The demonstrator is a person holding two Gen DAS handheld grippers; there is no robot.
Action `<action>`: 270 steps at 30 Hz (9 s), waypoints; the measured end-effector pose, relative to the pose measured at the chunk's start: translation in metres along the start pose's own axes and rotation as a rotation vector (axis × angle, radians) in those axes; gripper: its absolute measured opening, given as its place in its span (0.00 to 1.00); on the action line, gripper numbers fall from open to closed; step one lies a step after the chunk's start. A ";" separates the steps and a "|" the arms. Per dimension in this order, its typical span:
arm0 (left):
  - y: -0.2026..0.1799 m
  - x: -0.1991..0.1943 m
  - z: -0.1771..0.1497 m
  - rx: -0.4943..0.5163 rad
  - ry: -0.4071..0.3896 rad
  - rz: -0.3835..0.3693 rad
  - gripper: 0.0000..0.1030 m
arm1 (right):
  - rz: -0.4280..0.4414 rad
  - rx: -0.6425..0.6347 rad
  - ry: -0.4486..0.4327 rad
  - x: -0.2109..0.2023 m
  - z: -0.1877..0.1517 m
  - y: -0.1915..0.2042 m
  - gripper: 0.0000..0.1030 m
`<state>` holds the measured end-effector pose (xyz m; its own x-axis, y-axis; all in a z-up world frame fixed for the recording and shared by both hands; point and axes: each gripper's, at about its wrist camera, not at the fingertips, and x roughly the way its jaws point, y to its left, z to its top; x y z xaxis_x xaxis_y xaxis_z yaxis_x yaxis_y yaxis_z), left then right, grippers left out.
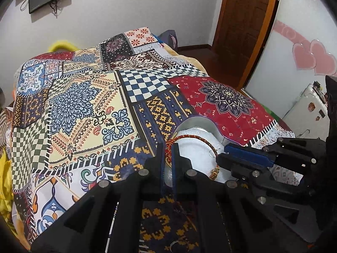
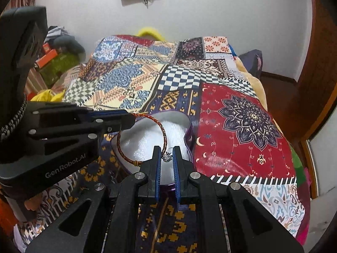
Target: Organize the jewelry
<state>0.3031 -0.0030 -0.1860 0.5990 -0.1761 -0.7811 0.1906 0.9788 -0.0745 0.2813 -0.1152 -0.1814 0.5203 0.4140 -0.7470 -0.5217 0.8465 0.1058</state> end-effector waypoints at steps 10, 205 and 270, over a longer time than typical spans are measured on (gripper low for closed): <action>0.003 -0.003 -0.001 -0.015 0.016 -0.006 0.11 | -0.018 -0.022 0.003 -0.003 -0.001 0.003 0.10; -0.005 -0.117 -0.035 0.013 -0.103 -0.011 0.38 | -0.042 -0.056 -0.092 -0.082 0.009 0.021 0.29; -0.034 -0.070 -0.086 -0.028 0.018 -0.080 0.07 | 0.009 0.015 -0.047 -0.068 -0.050 0.009 0.06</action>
<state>0.1879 -0.0147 -0.1822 0.5686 -0.2524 -0.7829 0.2154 0.9642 -0.1545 0.2072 -0.1528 -0.1626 0.5468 0.4366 -0.7144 -0.5167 0.8474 0.1224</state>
